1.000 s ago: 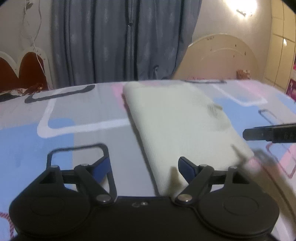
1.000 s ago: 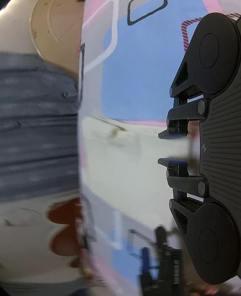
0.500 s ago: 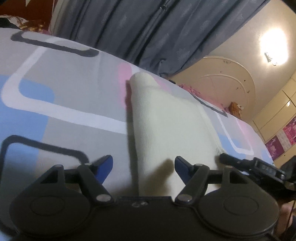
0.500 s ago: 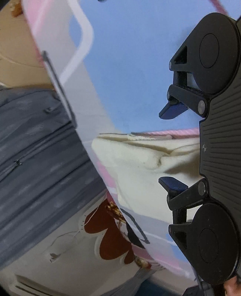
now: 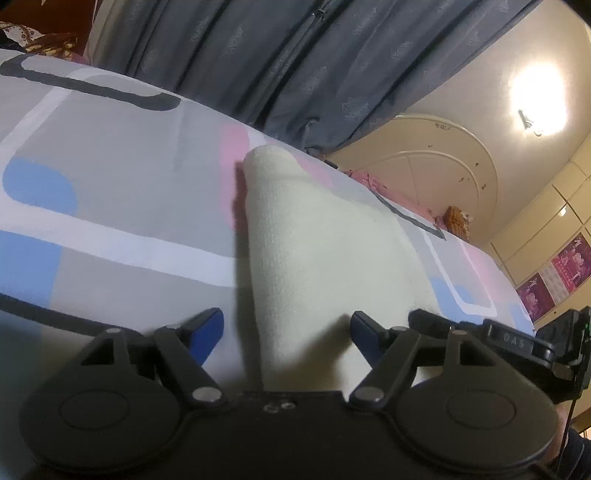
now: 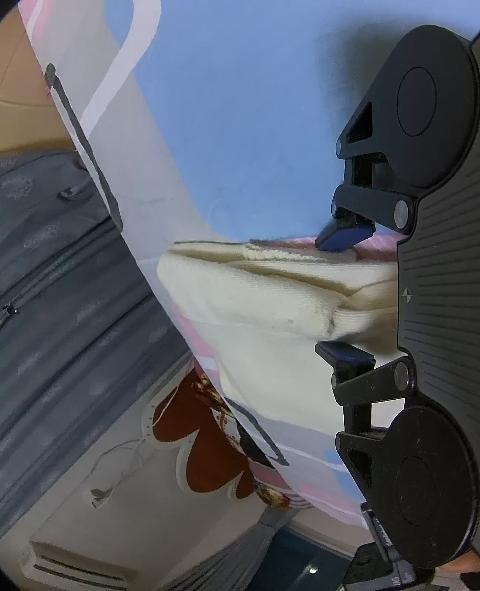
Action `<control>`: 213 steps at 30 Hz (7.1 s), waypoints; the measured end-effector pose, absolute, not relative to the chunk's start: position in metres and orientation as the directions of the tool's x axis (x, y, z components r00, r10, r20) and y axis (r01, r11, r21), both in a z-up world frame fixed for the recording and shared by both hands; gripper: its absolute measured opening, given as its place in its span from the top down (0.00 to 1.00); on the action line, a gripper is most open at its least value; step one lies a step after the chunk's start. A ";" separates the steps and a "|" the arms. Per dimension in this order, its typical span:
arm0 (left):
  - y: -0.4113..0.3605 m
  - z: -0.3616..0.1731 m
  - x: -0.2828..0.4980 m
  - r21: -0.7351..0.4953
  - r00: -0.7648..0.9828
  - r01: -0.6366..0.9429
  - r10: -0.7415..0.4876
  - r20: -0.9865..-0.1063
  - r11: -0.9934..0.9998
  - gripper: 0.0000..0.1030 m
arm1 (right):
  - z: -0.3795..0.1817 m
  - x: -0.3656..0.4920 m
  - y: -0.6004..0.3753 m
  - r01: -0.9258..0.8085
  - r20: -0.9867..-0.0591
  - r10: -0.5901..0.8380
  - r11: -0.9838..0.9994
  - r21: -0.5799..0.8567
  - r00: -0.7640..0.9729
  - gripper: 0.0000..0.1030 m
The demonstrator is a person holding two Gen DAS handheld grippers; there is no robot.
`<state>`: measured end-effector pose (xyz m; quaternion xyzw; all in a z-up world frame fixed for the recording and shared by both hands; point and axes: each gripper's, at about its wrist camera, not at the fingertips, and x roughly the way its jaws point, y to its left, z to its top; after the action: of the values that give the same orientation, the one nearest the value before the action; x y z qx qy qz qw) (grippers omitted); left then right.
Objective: Fold small clothes
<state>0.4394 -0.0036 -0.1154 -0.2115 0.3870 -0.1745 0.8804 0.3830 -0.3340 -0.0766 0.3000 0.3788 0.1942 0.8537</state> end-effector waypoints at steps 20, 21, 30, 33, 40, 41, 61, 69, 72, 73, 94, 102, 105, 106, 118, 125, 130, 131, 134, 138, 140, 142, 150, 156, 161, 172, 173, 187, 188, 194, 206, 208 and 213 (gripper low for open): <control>-0.010 -0.113 0.454 -0.499 0.613 0.177 -0.492 -0.619 0.848 0.32 | -0.074 0.377 -0.333 -0.088 -0.580 0.475 0.818 0.569 0.662 0.29; -0.011 -0.114 0.456 -0.502 0.611 0.177 -0.495 -0.618 0.846 0.33 | -0.073 0.379 -0.333 -0.098 -0.571 0.499 0.802 0.589 0.652 0.29; -0.031 -0.112 0.460 -0.447 0.602 0.217 -0.479 -0.639 0.868 0.57 | -0.072 0.380 -0.317 -0.133 -0.562 0.495 0.816 0.562 0.662 0.68; -0.037 -0.105 0.455 -0.402 0.618 0.241 -0.459 -0.638 0.883 0.71 | -0.063 0.373 -0.305 -0.166 -0.576 0.434 0.873 0.459 0.692 0.72; -0.035 -0.076 0.428 -0.280 0.666 0.309 -0.416 -0.618 0.909 0.78 | -0.038 0.350 -0.274 -0.191 -0.556 0.354 0.924 0.331 0.752 0.74; -0.031 -0.071 0.423 -0.262 0.676 0.318 -0.412 -0.611 0.911 0.78 | -0.033 0.346 -0.268 -0.197 -0.550 0.352 0.926 0.322 0.757 0.74; 0.161 -0.083 0.353 -0.057 0.667 0.172 -0.159 -0.728 0.983 0.36 | -0.064 0.341 -0.059 -0.290 -0.566 0.552 0.823 0.489 0.612 0.74; 0.184 -0.071 0.323 -0.102 0.723 0.120 -0.158 -0.673 0.987 0.49 | -0.065 0.355 -0.072 -0.277 -0.586 0.560 0.818 0.505 0.586 0.70; 0.192 -0.051 0.311 -0.178 0.772 0.161 -0.237 -0.590 0.971 0.64 | -0.050 0.347 -0.082 -0.266 -0.593 0.502 0.857 0.442 0.630 0.64; 0.191 -0.047 0.311 -0.204 0.774 0.184 -0.270 -0.573 0.962 0.72 | -0.043 0.341 -0.081 -0.268 -0.602 0.480 0.871 0.411 0.637 0.64; 0.123 -0.078 0.256 -0.192 0.669 0.190 -0.270 -0.693 0.963 0.64 | -0.049 0.229 -0.015 -0.464 -0.738 0.337 0.885 0.037 0.584 0.74; 0.119 -0.074 0.240 -0.150 0.691 0.144 -0.207 -0.692 0.978 0.66 | -0.062 0.234 -0.026 -0.363 -0.769 0.334 0.921 0.143 0.544 0.74; 0.128 -0.059 0.220 -0.149 0.718 0.125 -0.193 -0.668 0.981 0.66 | -0.039 0.219 -0.036 -0.370 -0.726 0.372 0.913 0.173 0.578 0.74; 0.130 -0.054 0.211 -0.145 0.728 0.117 -0.184 -0.660 0.982 0.64 | -0.031 0.210 -0.039 -0.380 -0.708 0.381 0.909 0.171 0.594 0.74; 0.121 0.014 0.080 -0.061 0.848 -0.003 -0.029 -0.529 0.998 0.07 | 0.040 0.083 -0.077 -0.386 -0.570 0.441 0.895 0.224 0.693 0.74; 0.090 0.046 0.020 0.004 0.868 -0.070 0.063 -0.492 0.998 0.00 | 0.071 0.004 -0.091 -0.325 -0.440 0.360 0.933 0.155 0.823 0.00; 0.082 0.053 -0.014 0.025 0.876 -0.085 0.086 -0.475 0.996 0.00 | 0.079 -0.024 -0.096 -0.332 -0.429 0.355 0.934 0.130 0.831 0.00; 0.081 0.054 -0.019 0.022 0.877 -0.087 0.087 -0.472 0.996 0.00 | 0.079 -0.027 -0.096 -0.338 -0.432 0.358 0.933 0.126 0.828 0.00; 0.081 0.058 -0.030 -0.012 0.880 -0.077 0.063 -0.471 0.997 0.00 | 0.078 -0.036 -0.093 -0.347 -0.439 0.355 0.932 0.100 0.826 0.00; 0.076 0.061 -0.039 0.002 0.887 -0.080 0.072 -0.456 0.997 0.00 | 0.081 -0.058 -0.096 -0.362 -0.428 0.369 0.927 0.101 0.825 0.00; 0.074 0.063 -0.043 -0.005 0.892 -0.079 0.068 -0.447 0.997 0.00 | 0.083 -0.061 -0.094 -0.370 -0.424 0.372 0.925 0.091 0.826 0.00; 0.073 0.065 -0.046 -0.010 0.896 -0.079 0.067 -0.440 0.997 0.00 | 0.086 -0.067 -0.096 -0.375 -0.418 0.371 0.924 0.076 0.829 0.00; 0.066 0.067 -0.052 -0.011 0.903 -0.076 0.065 -0.425 0.997 0.00 | 0.094 -0.074 -0.106 -0.369 -0.397 0.367 0.926 0.076 0.841 0.00; 0.062 0.068 -0.053 -0.007 0.906 -0.069 0.059 -0.419 0.998 0.00 | 0.094 -0.081 -0.109 -0.371 -0.396 0.368 0.926 0.074 0.841 0.00; 0.062 0.068 -0.054 -0.006 0.906 -0.068 0.059 -0.419 0.998 0.00 | 0.096 -0.082 -0.112 -0.363 -0.393 0.363 0.928 0.077 0.845 0.00; 0.062 0.067 -0.054 -0.007 0.907 -0.067 0.058 -0.417 0.998 0.00 | 0.096 -0.083 -0.113 -0.364 -0.395 0.362 0.929 0.074 0.844 0.00; 0.062 0.067 -0.053 -0.009 0.907 -0.067 0.057 -0.417 0.998 0.00 | 0.096 -0.083 -0.113 -0.364 -0.394 0.362 0.929 0.074 0.845 0.00; 0.065 0.070 -0.052 0.001 0.909 -0.059 0.054 -0.414 0.998 0.00 | 0.096 -0.084 -0.120 -0.369 -0.396 0.366 0.927 0.073 0.842 0.00; 0.066 0.070 -0.052 0.001 0.909 -0.058 0.053 -0.413 0.998 0.00 | 0.095 -0.084 -0.121 -0.370 -0.396 0.367 0.926 0.072 0.842 0.00; 0.066 0.070 -0.052 0.003 0.910 -0.058 0.054 -0.412 0.998 0.00 | 0.096 -0.084 -0.123 -0.371 -0.396 0.368 0.926 0.071 0.841 0.00; 0.069 0.073 -0.050 0.005 0.911 -0.059 0.056 -0.410 0.998 0.00 | 0.097 -0.084 -0.126 -0.375 -0.398 0.369 0.925 0.067 0.840 0.00; 0.069 0.073 -0.050 0.006 0.911 -0.058 0.056 -0.410 0.998 0.00 | 0.097 -0.083 -0.126 -0.374 -0.397 0.369 0.925 0.067 0.840 0.00; 0.069 0.074 -0.049 0.007 0.910 -0.060 0.058 -0.410 0.998 0.00 | 0.097 -0.082 -0.126 -0.374 -0.398 0.368 0.925 0.067 0.840 0.00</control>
<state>-0.0494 0.0691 0.0736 -0.0029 0.2098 0.0301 0.9773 -0.0823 -0.1261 0.0973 -0.0068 0.2061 0.1935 0.9592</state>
